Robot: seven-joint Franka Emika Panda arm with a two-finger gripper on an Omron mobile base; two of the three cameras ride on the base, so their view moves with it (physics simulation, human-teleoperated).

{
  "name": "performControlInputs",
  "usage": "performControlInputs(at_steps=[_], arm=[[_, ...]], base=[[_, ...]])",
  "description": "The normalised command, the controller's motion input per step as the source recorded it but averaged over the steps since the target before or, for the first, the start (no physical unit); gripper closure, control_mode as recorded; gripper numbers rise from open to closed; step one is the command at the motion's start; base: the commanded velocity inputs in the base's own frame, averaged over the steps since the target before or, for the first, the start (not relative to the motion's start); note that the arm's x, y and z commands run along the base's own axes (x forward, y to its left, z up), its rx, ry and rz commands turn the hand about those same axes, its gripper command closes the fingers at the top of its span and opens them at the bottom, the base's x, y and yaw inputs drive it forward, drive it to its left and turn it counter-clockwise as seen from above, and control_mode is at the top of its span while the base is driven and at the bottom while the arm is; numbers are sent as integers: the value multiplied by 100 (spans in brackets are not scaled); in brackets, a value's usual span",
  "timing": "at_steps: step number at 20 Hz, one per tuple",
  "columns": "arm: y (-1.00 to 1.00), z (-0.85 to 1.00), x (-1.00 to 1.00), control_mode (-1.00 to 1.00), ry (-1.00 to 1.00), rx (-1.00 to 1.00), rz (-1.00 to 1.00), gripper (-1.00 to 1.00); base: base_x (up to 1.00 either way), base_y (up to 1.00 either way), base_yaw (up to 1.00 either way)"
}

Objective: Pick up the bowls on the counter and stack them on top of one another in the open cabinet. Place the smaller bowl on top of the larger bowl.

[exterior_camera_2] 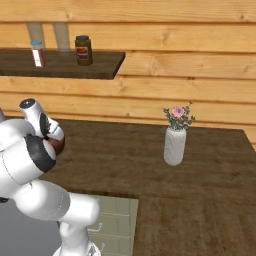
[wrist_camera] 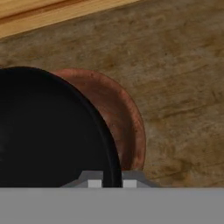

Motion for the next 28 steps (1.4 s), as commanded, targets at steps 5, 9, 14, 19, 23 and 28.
performControlInputs(at_steps=[5,9,14,19,23,28], arm=[[2,5,2,-100,2,0,0,-100],[-51,4,0,-100,0,0,4,-100],[-33,-13,6,-100,3,0,13,-100],[29,-14,23,-100,5,0,3,-100],[29,-36,19,-100,5,0,0,-100],[1,-46,2,-100,2,-1,2,-100]], base=[[0,0,0],[0,0,0],[0,0,0],[0,0,0],[0,0,0],[0,0,0]])
